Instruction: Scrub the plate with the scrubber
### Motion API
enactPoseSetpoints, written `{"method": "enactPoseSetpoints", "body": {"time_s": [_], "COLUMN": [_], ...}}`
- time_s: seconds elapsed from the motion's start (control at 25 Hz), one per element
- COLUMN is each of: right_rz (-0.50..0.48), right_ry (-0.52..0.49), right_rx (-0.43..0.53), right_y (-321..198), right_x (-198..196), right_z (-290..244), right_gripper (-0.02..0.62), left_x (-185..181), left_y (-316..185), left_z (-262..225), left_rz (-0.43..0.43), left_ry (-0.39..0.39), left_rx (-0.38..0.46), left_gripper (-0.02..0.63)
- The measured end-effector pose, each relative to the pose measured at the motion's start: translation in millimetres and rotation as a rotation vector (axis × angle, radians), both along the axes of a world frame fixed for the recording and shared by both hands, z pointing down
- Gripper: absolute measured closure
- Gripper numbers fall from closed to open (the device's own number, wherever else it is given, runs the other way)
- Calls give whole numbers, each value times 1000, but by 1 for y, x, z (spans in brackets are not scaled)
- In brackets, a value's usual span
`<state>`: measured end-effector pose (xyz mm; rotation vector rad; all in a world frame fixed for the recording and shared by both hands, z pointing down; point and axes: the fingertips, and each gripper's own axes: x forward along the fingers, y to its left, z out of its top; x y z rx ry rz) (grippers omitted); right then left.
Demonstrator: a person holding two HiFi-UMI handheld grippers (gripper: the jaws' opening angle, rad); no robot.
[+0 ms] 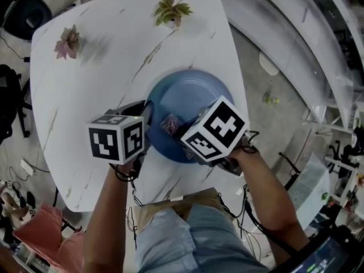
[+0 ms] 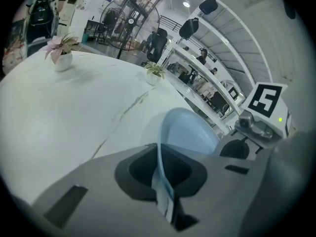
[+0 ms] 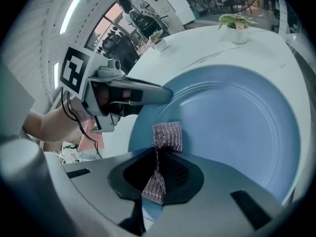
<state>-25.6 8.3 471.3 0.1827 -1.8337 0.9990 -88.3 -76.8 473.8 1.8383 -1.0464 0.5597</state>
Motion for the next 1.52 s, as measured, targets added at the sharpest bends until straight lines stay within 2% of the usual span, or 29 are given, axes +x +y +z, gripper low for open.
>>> {"method": "enactPoseSetpoints", "body": {"time_s": [0.24,0.44,0.88,1.12,1.52], "right_rz": [72,94,161,143,60], "right_ry": [16,92,149,154,69], "right_rx": [-15,42,99,122,132], "right_y": [8,-2,-55,-80,-89], "right_x": [38,72,98,86,19], "right_z": [1,2,1,2,1], "right_gripper": [546,546,546,546,546], "left_x": [-2,0,2,3,4], "left_y": [-1,-1,-2,-1,0], "left_z": [0,0,-3,-3,-1], "left_rz": [3,8,10,10,4], "left_ry": [-11,-16,-8,-7,5], "left_rx": [3,2,0,-2,-9], "left_gripper": [589,589,588,588,588]}}
